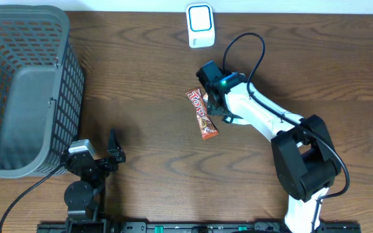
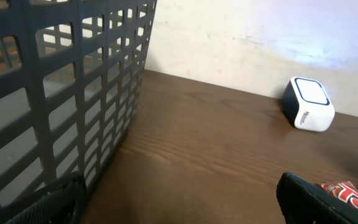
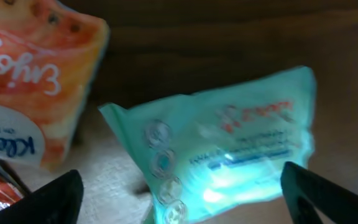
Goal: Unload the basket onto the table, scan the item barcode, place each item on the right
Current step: 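Reach the right gripper to the green wipes pack on the table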
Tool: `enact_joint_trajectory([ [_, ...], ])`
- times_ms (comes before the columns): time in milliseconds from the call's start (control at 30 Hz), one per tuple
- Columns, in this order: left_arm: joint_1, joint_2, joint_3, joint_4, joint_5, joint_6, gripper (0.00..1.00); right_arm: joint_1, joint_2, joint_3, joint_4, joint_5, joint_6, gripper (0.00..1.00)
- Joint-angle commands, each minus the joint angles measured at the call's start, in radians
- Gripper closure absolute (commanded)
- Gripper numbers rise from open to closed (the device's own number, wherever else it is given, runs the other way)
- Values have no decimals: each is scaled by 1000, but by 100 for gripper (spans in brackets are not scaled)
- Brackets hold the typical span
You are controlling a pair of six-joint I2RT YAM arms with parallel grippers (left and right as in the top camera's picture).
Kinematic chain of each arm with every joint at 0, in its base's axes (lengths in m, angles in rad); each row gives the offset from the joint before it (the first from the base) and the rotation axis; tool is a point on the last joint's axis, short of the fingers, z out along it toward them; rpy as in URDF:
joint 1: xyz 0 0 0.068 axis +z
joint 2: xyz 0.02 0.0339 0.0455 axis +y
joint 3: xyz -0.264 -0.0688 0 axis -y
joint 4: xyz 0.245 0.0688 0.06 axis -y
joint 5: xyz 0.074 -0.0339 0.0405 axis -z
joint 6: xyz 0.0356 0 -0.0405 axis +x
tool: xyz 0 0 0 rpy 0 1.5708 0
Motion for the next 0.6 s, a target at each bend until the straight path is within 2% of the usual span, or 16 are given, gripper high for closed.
enact_joint_trajectory([
  [0, -2, -6, -32, -15, -5, 13, 2, 8, 7, -28, 39, -13, -42, 9],
  [100, -2, -6, -32, -15, -5, 13, 2, 7, 7, -50, 76, -8, -42, 17],
  [233, -2, -6, -32, -15, -5, 13, 2, 5, 7, -84, 112, -9, -41, 33],
  [367, -2, -6, -32, -15, -5, 13, 2, 5, 7, -135, 150, 0, -42, 36],
  [400, -2, -6, -32, -15, -5, 13, 2, 5, 7, -156, 166, 7, -41, 42],
  [533, -2, -6, -32, -15, -5, 13, 2, 5, 7, -177, 163, 7, -42, 81],
  [567, -2, -6, -32, -15, -5, 13, 2, 6, 6, -174, 156, 7, -42, 99],
])
